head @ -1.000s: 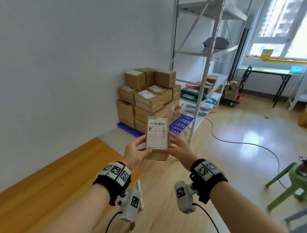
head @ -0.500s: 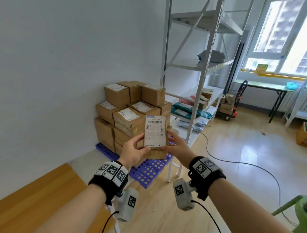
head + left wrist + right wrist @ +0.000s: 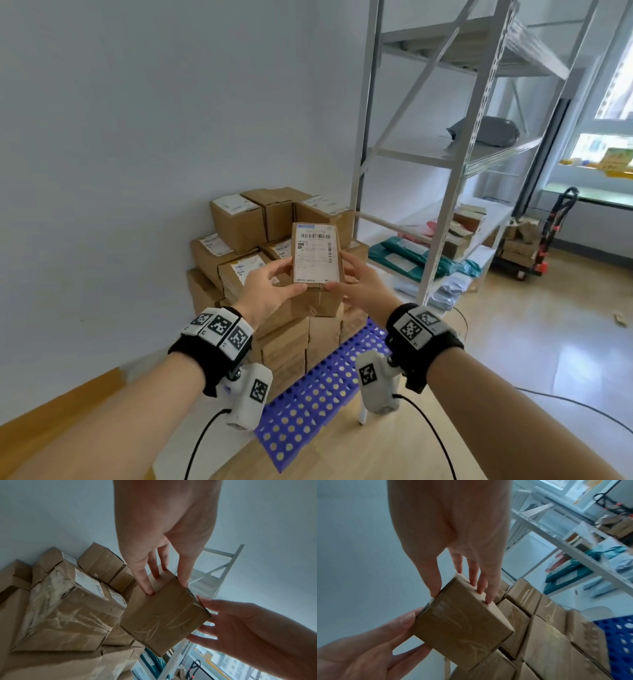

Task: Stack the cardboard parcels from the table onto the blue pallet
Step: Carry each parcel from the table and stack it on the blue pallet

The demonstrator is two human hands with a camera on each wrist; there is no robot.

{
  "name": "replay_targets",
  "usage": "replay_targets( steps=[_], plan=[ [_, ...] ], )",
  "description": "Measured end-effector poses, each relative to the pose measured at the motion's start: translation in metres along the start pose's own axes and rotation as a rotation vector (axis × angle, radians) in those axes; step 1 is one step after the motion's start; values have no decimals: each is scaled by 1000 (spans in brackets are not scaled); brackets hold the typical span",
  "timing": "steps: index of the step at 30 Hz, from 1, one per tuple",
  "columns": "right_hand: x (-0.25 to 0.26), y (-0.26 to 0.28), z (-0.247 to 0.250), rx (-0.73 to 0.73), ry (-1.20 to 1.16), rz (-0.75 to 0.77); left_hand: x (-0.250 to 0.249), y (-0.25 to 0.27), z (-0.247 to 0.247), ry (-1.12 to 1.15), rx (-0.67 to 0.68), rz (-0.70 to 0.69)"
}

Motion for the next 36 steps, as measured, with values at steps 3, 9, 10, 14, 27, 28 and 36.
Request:
replay_targets(
  steps=[3,9,10,14,27,28,36],
  plan=[
    [0,-41,6,74,46,6,5,-29,-5,-18,-54,43],
    [-4,-113,11,246,133,12,14,-70,-13,-24,-175,174],
    [-3,-123,10,282,149,12,14,-75,-12,-27,-192,199],
    [3,-157,0,409,184,23,12,-94,-8,15,-249,268],
    [4,-189,-27,654,583,147,22,-122,-8,2,-274,435],
    [5,-190,-27,651,609,160,22,-123,-8,-1,-273,440],
    [18,-188,-29,623,775,379,29,-126,-10,-8,-270,488]
  ],
)
Point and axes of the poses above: each hand's wrist, its own y-axis away from the middle knuckle, its own z-axis out of the back of the hand, x = y × z, the point moved 9 cm from there along -y, towards the middle knuckle, and after that the axes turned 15 degrees about -y, right-handed, at the moved point
